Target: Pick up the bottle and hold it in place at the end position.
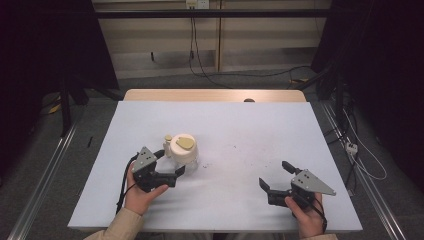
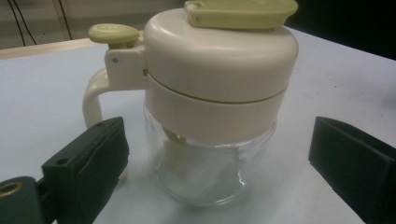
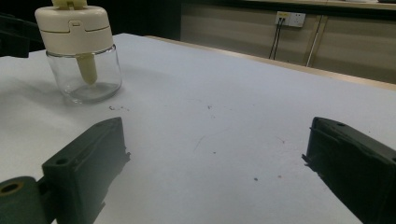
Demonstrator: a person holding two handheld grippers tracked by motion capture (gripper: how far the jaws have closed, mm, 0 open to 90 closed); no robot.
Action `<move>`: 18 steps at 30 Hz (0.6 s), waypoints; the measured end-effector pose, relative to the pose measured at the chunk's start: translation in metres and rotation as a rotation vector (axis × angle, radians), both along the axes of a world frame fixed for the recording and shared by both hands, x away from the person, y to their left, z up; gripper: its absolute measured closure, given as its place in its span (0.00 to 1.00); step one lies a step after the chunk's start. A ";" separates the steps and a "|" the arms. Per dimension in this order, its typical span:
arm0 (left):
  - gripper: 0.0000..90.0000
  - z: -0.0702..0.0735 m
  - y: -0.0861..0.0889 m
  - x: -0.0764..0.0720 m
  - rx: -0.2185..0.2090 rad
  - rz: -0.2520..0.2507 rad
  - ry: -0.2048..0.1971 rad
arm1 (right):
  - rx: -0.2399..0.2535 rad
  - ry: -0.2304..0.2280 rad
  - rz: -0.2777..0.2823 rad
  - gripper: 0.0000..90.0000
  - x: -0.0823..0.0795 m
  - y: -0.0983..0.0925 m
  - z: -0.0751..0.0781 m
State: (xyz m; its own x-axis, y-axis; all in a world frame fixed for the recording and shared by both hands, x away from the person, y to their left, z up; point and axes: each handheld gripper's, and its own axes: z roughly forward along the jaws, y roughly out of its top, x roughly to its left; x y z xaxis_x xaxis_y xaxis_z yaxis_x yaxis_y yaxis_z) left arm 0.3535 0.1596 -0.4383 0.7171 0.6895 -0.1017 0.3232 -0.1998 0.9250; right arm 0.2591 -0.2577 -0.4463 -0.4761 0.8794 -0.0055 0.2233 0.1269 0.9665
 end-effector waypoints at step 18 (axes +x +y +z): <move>0.05 -0.003 -0.016 0.010 0.025 0.040 0.002 | -0.001 0.003 0.007 0.05 0.000 0.001 0.000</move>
State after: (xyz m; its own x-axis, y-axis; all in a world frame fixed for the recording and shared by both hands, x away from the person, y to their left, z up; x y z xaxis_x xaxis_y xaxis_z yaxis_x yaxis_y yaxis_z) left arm 0.3639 0.1434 -0.4414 0.6890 0.7197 -0.0859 0.3333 -0.2094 0.9193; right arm 0.2593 -0.2570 -0.4464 -0.4820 0.8761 -0.0048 0.2257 0.1295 0.9656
